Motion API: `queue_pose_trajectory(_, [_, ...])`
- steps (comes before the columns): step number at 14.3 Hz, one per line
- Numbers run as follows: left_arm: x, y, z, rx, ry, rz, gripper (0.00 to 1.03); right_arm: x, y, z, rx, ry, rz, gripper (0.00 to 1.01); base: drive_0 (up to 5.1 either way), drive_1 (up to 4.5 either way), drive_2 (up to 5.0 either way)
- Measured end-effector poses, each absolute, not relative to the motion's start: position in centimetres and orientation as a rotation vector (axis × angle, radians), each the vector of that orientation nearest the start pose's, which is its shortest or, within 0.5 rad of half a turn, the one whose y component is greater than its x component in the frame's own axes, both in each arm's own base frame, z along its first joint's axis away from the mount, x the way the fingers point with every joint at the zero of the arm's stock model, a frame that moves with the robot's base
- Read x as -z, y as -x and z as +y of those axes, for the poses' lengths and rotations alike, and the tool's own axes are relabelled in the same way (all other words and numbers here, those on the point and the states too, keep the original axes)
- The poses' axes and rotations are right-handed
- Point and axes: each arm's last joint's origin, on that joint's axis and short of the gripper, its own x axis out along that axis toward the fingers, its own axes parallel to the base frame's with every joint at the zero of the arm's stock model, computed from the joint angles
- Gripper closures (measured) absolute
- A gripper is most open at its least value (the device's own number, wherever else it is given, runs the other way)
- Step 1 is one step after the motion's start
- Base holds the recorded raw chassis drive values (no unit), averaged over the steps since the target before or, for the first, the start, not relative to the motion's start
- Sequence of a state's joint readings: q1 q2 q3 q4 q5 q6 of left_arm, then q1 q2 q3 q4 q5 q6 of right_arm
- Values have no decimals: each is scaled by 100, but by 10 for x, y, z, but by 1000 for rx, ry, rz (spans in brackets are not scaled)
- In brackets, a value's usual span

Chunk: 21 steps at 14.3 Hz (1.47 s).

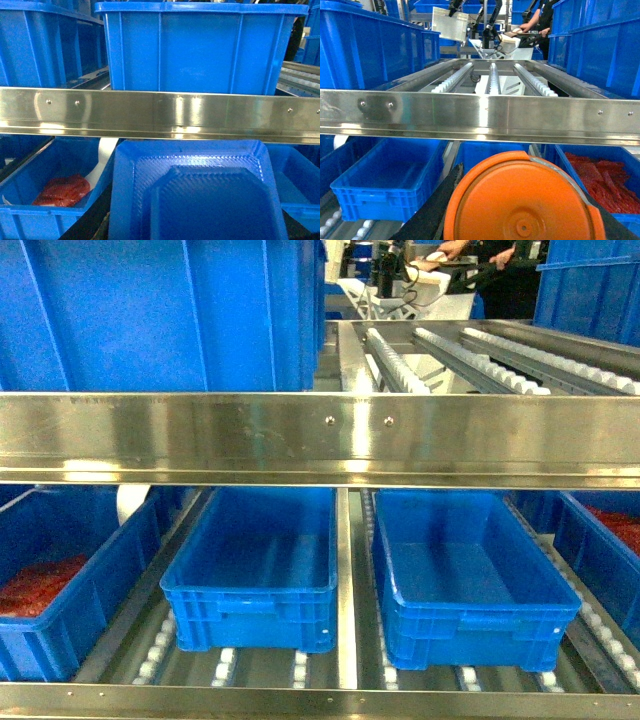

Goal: Sort blue parts and orange caps into right shelf containers

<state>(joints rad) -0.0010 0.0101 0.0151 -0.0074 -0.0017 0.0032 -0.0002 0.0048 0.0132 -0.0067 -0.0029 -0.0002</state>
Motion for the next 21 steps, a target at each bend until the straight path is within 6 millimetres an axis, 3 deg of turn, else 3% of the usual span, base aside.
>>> queue_pose_trajectory(21, [-167,-97,0,1,-4,2,59,-167,-97,0,0,-1,-1,56,0,0,0])
